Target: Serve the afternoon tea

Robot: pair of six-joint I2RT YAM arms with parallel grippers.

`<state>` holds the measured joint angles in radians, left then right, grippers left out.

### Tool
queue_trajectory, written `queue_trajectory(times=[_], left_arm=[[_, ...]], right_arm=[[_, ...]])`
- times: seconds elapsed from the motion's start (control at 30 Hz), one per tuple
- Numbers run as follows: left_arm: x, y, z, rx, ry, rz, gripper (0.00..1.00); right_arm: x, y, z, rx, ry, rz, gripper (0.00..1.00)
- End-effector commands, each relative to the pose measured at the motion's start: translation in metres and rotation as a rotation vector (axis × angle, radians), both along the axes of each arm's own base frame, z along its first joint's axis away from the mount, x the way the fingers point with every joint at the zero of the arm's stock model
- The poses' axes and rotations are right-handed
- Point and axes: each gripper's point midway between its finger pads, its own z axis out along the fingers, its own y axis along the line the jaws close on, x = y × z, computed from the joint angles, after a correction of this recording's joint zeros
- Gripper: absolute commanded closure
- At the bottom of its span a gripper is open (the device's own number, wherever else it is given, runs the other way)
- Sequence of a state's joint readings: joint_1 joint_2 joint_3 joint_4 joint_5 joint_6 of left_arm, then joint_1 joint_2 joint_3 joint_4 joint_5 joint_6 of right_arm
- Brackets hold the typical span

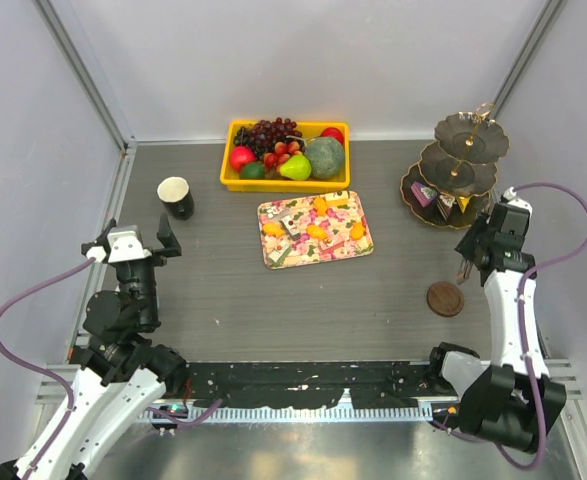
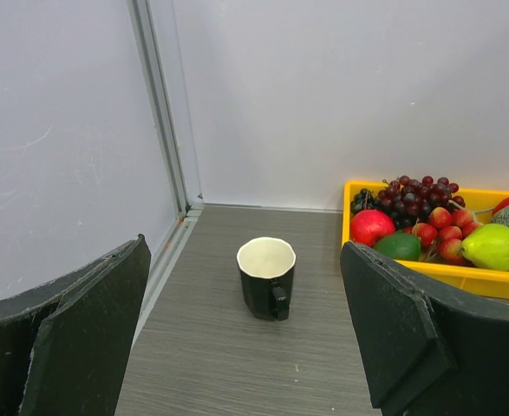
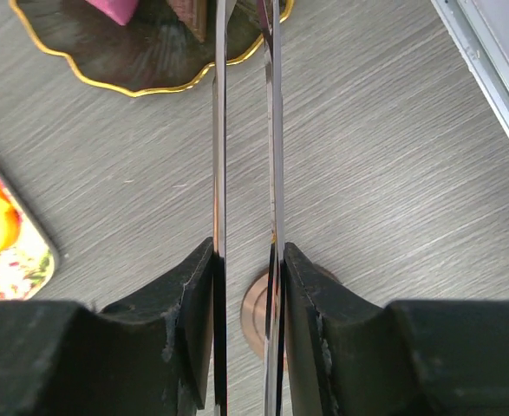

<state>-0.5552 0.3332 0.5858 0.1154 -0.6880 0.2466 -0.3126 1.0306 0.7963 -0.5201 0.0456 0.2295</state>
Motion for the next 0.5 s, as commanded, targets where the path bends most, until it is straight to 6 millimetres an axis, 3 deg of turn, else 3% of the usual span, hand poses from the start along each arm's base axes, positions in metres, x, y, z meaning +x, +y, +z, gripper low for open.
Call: queue_trajectory(times=[0.0, 0.27, 0.4, 0.47], left_arm=[[-0.004, 0.001, 0.014, -0.034, -0.051, -0.012, 0.01], [-0.002, -0.002, 0.013, -0.026, -0.04, -0.019, 0.01], [-0.002, -0.002, 0.012, -0.023, -0.036, -0.018, 0.01], [-0.001, -0.001, 0.011, -0.019, -0.033, -0.014, 0.01]], right_arm=[[-0.009, 0.026, 0.016, 0.059, -0.058, 0.025, 0.62], [-0.023, 0.126, 0.011, 0.062, -0.048, 0.356, 0.61], [-0.013, 0.174, 0.01, 0.057, -0.003, 0.544, 0.61], [-0.003, 0.196, 0.019, 0.035, -0.006, 0.626, 0.6]])
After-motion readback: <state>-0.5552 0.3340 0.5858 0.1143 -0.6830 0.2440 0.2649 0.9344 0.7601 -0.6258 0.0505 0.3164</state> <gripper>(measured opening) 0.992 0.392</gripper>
